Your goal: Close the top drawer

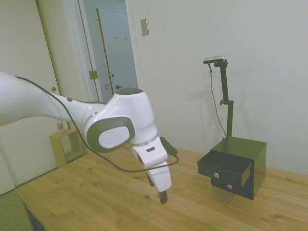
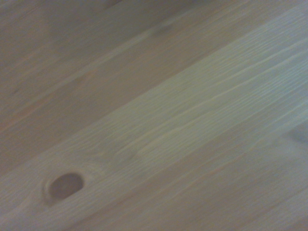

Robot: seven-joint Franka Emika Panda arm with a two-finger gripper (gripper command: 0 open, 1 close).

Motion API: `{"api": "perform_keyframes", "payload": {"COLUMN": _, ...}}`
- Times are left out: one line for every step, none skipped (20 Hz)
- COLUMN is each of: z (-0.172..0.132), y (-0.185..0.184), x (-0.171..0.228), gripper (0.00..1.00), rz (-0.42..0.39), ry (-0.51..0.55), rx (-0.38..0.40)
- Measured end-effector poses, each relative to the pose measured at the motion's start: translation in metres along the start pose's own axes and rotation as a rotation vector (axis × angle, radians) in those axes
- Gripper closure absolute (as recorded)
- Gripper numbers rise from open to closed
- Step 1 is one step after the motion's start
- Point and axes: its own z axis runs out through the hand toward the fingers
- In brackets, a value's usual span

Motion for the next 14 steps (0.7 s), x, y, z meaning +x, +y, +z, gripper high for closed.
{"api": "perform_keyframes", "payload": {"z": 0.0, "y": -0.002, "x": 0.013, "gripper": 0.0, "rz": 0.009, "ry": 0.009, "rx": 0.0}}
{"api": "perform_keyframes", "payload": {"z": -0.001, "y": -0.007, "x": 0.026, "gripper": 0.0, "rz": 0.017, "ry": 0.019, "rx": 0.001}}
{"api": "perform_keyframes", "payload": {"z": -0.001, "y": -0.012, "x": 0.038, "gripper": 0.0, "rz": 0.022, "ry": 0.03, "rx": 0.002}}
{"api": "perform_keyframes", "payload": {"z": -0.002, "y": -0.019, "x": 0.048, "gripper": 0.0, "rz": 0.024, "ry": 0.039, "rx": 0.001}}
{"api": "perform_keyframes", "payload": {"z": -0.001, "y": -0.026, "x": 0.057, "gripper": 0.0, "rz": 0.017, "ry": 0.043, "rx": -0.002}}
{"api": "perform_keyframes", "payload": {"z": 0.0, "y": -0.034, "x": 0.066, "gripper": 0.0, "rz": 0.011, "ry": 0.048, "rx": -0.005}}
{"api": "perform_keyframes", "payload": {"z": 0.001, "y": -0.042, "x": 0.072, "gripper": 0.0, "rz": 0.006, "ry": 0.049, "rx": -0.007}}
{"api": "perform_keyframes", "payload": {"z": 0.002, "y": -0.05, "x": 0.077, "gripper": 0.0, "rz": 0.0, "ry": 0.05, "rx": -0.01}}
{"api": "perform_keyframes", "payload": {"z": 0.001, "y": -0.059, "x": 0.082, "gripper": 0.0, "rz": -0.007, "ry": 0.052, "rx": -0.014}}
{"api": "perform_keyframes", "payload": {"z": 0.0, "y": -0.067, "x": 0.086, "gripper": 0.0, "rz": -0.017, "ry": 0.052, "rx": -0.02}}
{"api": "perform_keyframes", "payload": {"z": -0.001, "y": -0.074, "x": 0.089, "gripper": 0.0, "rz": -0.028, "ry": 0.053, "rx": -0.025}}
{"api": "perform_keyframes", "payload": {"z": -0.002, "y": -0.082, "x": 0.091, "gripper": 0.0, "rz": -0.039, "ry": 0.053, "rx": -0.03}}
{"api": "perform_keyframes", "payload": {"z": -0.002, "y": -0.089, "x": 0.093, "gripper": 1.0, "rz": -0.05, "ry": 0.053, "rx": -0.034}}
{"api": "perform_keyframes", "payload": {"z": -0.002, "y": -0.095, "x": 0.093, "gripper": 1.0, "rz": -0.061, "ry": 0.051, "rx": -0.04}}
